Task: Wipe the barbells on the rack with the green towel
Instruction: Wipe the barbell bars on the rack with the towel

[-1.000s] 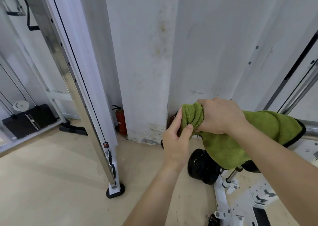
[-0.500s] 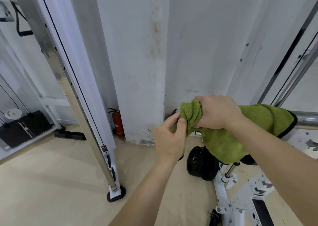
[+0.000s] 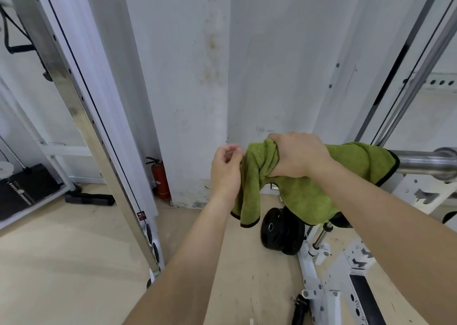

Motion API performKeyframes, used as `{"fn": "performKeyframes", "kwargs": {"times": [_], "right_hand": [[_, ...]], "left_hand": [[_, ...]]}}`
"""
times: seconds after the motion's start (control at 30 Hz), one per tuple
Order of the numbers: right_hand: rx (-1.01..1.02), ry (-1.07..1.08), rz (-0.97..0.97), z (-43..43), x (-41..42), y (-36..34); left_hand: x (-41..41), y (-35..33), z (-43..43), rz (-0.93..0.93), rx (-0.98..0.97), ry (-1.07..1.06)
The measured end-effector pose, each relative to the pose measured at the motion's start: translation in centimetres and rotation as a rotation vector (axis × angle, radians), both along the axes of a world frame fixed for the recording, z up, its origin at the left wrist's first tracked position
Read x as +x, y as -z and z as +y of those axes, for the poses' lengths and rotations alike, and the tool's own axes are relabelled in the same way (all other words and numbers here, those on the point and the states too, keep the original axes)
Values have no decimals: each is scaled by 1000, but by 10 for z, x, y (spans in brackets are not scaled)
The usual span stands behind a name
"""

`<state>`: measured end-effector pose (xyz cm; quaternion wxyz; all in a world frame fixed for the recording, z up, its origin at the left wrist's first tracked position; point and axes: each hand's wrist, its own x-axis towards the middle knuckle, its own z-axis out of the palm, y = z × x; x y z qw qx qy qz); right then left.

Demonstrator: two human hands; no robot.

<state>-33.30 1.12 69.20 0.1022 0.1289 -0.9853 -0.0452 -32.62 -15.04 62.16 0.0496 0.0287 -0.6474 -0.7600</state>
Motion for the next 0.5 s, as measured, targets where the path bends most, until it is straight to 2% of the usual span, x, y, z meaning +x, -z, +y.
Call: {"fn": "performKeyframes", "kwargs": {"times": [0.1,0.13,0.2,0.33,0.5], "right_hand": [[-27,-14,10,2,7,4],[-42,-30,9,5,9,6],[-66,-67,-7,13,16,8],[-123,-115,-95,31,35,8],[-76,129,95,76,50,13]], "left_hand": [[-4,-6,9,-234,122,330],[-1,-9,11,-271,183,358],[-1,-17,11,-233,138,284],[-5,-33,-5,39,-234,102],[8,-75,-10,238,-859,-39]]}}
